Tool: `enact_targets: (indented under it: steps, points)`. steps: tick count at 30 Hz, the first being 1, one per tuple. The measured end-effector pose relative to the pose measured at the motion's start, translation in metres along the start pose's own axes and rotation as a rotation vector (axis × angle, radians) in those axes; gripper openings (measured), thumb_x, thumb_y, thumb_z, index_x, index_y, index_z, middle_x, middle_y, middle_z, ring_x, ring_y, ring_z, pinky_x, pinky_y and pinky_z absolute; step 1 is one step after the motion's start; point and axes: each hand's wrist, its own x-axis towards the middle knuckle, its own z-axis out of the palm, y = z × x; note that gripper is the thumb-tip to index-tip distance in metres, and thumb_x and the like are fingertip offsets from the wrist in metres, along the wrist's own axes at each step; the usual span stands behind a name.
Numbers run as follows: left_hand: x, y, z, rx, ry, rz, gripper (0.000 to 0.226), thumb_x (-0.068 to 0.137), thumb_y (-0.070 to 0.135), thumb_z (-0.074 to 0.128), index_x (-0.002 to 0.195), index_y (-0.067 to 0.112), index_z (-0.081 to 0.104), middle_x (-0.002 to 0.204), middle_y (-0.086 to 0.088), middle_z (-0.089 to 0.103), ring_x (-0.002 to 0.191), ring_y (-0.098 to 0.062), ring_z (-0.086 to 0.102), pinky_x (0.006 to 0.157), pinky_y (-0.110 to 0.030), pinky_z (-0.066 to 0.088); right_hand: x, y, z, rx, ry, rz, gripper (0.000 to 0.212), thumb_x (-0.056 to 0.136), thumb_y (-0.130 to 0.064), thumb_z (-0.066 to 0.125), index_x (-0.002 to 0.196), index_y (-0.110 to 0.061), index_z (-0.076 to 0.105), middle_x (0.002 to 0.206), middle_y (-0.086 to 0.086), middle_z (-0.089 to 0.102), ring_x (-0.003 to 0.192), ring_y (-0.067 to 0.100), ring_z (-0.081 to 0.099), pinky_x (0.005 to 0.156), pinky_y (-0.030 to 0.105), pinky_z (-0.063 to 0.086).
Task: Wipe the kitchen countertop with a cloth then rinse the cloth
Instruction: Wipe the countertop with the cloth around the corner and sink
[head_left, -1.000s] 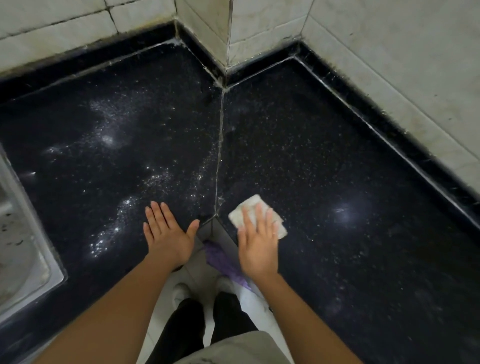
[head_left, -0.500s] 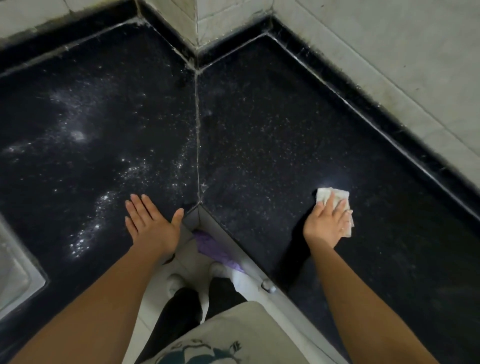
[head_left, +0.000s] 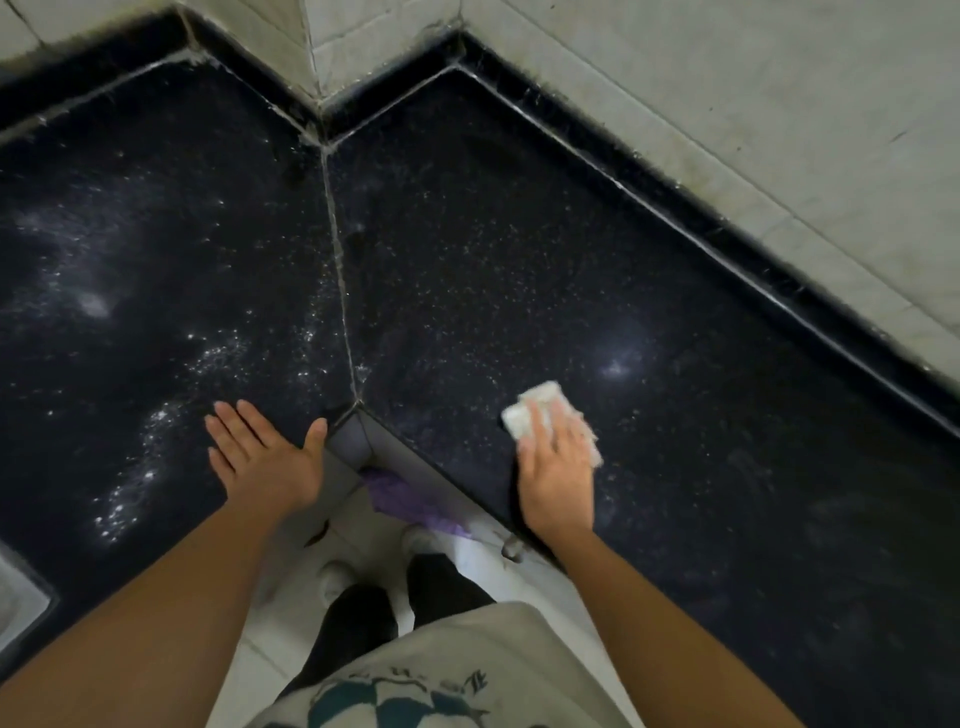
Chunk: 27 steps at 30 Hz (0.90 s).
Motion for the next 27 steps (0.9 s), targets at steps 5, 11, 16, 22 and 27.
enact_targets:
  steps: [5, 11, 16, 22, 27]
  points:
    - [-0.001, -0.001, 0.002, -0.004, 0.020, 0.010, 0.094, 0.088, 0.068, 0.015, 0.145, 0.003, -0.021, 0.153, -0.016, -0.029, 0.141, -0.027, -0.027, 0.117, -0.043, -0.012, -0.049, 0.041, -0.020, 0.211, 0.113, 0.861, 0.051, 0.104, -0.030, 0.021, 0.152, -0.020, 0.010, 0.160, 0.008, 0.003, 0.147, 0.028, -0.004, 0.116, 0.035, -0.007]
    - [-0.002, -0.001, 0.003, -0.010, 0.024, 0.028, 0.093, 0.089, 0.067, 0.015, 0.145, 0.002, -0.021, 0.153, -0.017, -0.028, 0.141, -0.028, -0.026, 0.116, -0.043, -0.012, -0.040, -0.052, -0.002, 0.288, 0.062, 0.782, 0.057, 0.099, -0.039, 0.012, 0.151, -0.017, 0.019, 0.158, 0.016, 0.010, 0.145, 0.039, 0.006, 0.116, 0.050, 0.004]
    - [-0.002, -0.002, 0.003, -0.015, 0.039, 0.030, 0.093, 0.089, 0.067, 0.016, 0.146, 0.002, -0.020, 0.153, -0.016, -0.027, 0.142, -0.027, -0.025, 0.116, -0.043, -0.011, -0.028, -0.108, 0.010, 0.235, -0.135, 0.279, 0.054, 0.098, -0.040, 0.008, 0.151, -0.033, 0.005, 0.159, 0.003, -0.010, 0.146, 0.026, -0.014, 0.113, 0.038, -0.015]
    - [-0.003, -0.002, 0.004, -0.012, 0.044, 0.045, 0.092, 0.090, 0.065, 0.018, 0.145, 0.001, -0.020, 0.153, -0.018, -0.027, 0.142, -0.028, -0.025, 0.117, -0.043, -0.011, -0.022, -0.072, 0.002, 0.021, -0.279, -0.132, 0.057, 0.086, -0.050, -0.010, 0.142, -0.041, -0.014, 0.152, -0.006, -0.024, 0.141, 0.019, -0.027, 0.117, 0.037, -0.015]
    - [-0.004, 0.000, 0.000, -0.016, 0.026, 0.044, 0.091, 0.090, 0.065, 0.015, 0.144, 0.002, -0.024, 0.152, -0.017, -0.030, 0.141, -0.029, -0.027, 0.115, -0.043, -0.013, 0.010, -0.091, -0.005, -0.047, -0.338, -0.312, 0.057, 0.085, -0.050, -0.011, 0.141, -0.042, -0.015, 0.156, -0.003, -0.021, 0.138, 0.017, -0.030, 0.111, 0.033, -0.022]
